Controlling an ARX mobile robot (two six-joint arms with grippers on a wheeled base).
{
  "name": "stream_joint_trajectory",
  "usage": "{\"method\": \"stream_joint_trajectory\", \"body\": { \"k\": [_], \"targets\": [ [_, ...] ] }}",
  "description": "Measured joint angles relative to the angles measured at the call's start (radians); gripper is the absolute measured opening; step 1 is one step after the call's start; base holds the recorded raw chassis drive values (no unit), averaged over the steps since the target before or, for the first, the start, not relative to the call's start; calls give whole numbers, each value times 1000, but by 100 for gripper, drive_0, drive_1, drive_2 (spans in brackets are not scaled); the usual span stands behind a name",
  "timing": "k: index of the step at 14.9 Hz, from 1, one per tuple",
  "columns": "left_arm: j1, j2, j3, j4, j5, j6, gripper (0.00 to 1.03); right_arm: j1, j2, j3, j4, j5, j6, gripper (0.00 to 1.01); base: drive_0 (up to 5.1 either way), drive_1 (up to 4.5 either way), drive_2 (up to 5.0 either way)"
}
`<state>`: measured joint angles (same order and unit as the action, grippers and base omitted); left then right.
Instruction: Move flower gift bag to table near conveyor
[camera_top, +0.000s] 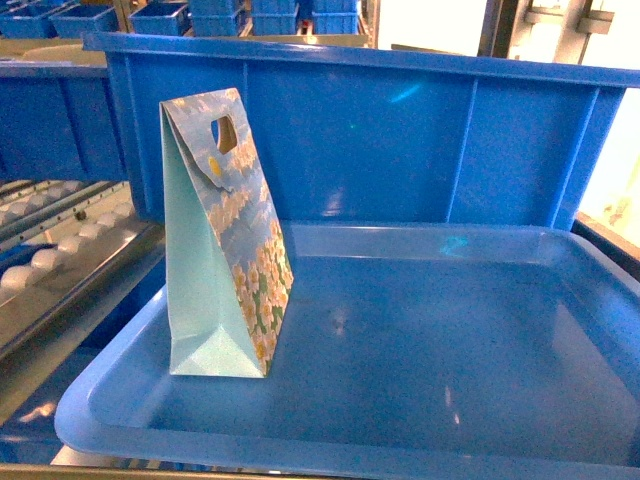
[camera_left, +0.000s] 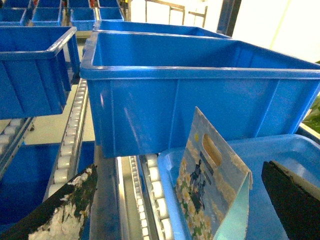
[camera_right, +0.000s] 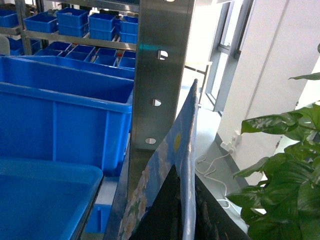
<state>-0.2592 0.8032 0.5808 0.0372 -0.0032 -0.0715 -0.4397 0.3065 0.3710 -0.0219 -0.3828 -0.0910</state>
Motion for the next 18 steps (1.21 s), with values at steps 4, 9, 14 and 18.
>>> {"method": "stream_joint_trajectory", "body": {
  "k": [4, 9, 14, 18],
  "targets": [
    [-146, 154, 67, 57, -101, 14, 98, 0, 0, 0, 0, 0, 0, 3, 0, 0, 0],
    [-285, 388, 117, 144, -264, 18, 98, 0, 0, 0, 0, 0, 0, 3, 0, 0, 0],
    [-353, 523, 127, 134, -348, -99, 98, 0, 0, 0, 0, 0, 0, 3, 0, 0, 0],
    [-330, 560, 128, 177, -391, -138, 98, 0, 0, 0, 0, 0, 0, 3, 0, 0, 0]
  ]
}}
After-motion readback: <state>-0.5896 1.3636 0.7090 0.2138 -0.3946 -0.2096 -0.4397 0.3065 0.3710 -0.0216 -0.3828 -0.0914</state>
